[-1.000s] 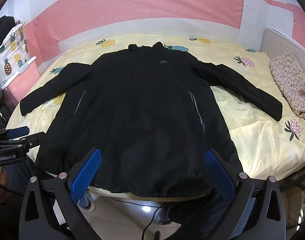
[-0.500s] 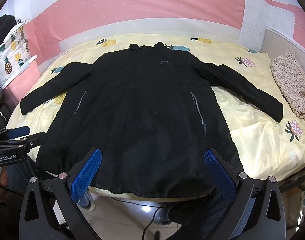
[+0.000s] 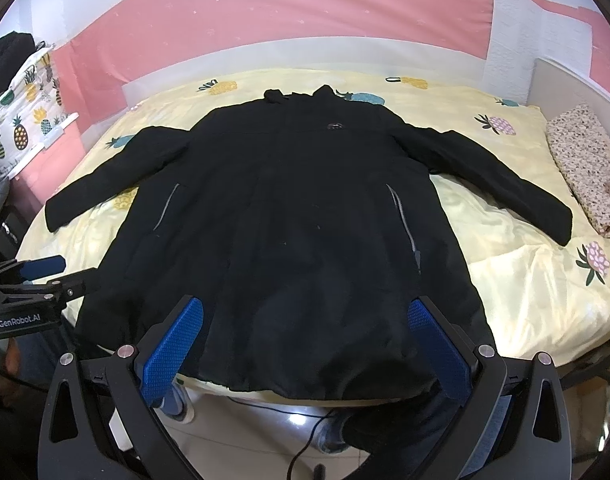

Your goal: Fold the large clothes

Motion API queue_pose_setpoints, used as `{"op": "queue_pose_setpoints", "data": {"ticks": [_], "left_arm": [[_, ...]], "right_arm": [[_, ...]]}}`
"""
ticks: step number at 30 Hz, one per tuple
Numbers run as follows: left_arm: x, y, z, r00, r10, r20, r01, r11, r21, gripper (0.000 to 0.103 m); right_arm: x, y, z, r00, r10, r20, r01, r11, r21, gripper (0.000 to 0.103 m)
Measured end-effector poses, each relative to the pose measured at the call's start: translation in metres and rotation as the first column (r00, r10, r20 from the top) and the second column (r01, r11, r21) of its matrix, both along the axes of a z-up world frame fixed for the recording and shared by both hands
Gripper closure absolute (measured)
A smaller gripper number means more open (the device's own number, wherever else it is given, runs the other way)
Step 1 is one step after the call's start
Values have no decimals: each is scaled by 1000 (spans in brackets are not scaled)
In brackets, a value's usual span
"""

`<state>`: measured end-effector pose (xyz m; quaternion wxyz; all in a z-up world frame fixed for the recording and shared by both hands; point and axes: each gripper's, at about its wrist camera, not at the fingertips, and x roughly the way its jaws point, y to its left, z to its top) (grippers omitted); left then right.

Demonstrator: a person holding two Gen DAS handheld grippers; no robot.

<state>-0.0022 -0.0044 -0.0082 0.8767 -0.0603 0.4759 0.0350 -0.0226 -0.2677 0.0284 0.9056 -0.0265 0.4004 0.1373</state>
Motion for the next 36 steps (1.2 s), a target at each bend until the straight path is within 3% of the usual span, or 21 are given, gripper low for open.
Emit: {"op": "queue_pose_setpoints", "data": {"ticks": [18,23,29,36], "left_arm": [[15,25,-11,999,50,-11,-50,998,-22,18],[27,50,-18,995,96,-20,-97,993,-73,18],[42,86,-30,986,165,-24,-167,980,-109,18],[59,144,-51,955,291,-48,-295,947,-129,20]], "right_arm": [[30,18,-5,998,62,-19,-61,997,37,0],[47,35,-7,994,104,-37,-101,993,59,0],[71,65,-10,986,163,-33,-162,987,14,0],[97,114,-15,968,251,-24,-251,968,-22,0]]}}
